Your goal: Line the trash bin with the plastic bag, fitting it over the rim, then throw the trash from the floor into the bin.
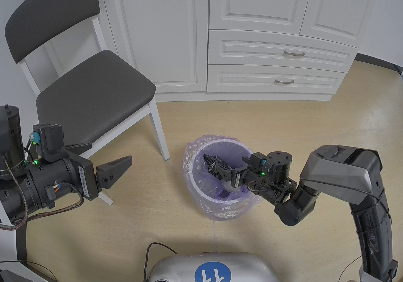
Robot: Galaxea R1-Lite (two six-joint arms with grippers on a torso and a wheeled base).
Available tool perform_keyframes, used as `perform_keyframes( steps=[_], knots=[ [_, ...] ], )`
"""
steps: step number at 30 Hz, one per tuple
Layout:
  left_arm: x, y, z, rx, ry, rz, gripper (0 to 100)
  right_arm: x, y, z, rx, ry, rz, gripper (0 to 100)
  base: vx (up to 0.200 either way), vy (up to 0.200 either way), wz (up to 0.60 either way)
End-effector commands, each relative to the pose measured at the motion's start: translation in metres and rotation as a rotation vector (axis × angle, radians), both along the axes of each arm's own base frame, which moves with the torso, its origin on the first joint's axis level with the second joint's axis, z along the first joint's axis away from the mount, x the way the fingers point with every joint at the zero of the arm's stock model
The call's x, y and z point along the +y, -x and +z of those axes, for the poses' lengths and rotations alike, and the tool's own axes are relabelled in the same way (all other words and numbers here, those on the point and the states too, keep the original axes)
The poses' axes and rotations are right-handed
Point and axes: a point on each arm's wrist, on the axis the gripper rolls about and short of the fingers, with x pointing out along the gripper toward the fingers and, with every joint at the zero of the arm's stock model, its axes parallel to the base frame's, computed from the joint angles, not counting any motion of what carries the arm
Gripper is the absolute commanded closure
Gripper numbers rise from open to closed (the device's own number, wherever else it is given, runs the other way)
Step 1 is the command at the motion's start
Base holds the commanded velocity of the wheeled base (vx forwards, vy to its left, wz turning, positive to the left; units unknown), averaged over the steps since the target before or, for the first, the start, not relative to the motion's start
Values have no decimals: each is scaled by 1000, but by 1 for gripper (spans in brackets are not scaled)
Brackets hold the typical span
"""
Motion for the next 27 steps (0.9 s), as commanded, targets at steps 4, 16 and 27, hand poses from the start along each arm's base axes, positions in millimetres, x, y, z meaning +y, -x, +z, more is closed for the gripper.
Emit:
perform_keyframes(
  steps=[4,16,27],
  knots=[
    [-14,-14,-25,103,-59,-17,0,-28,19,62,-50,130,-27,0,0,0,0],
    [-79,-105,-111,235,-133,5,0,-87,2,85,-32,230,-175,0,0,0,0],
    [-96,-170,-144,242,-161,118,0,-124,-1,101,-68,290,-258,0,0,0,0]
  ],
)
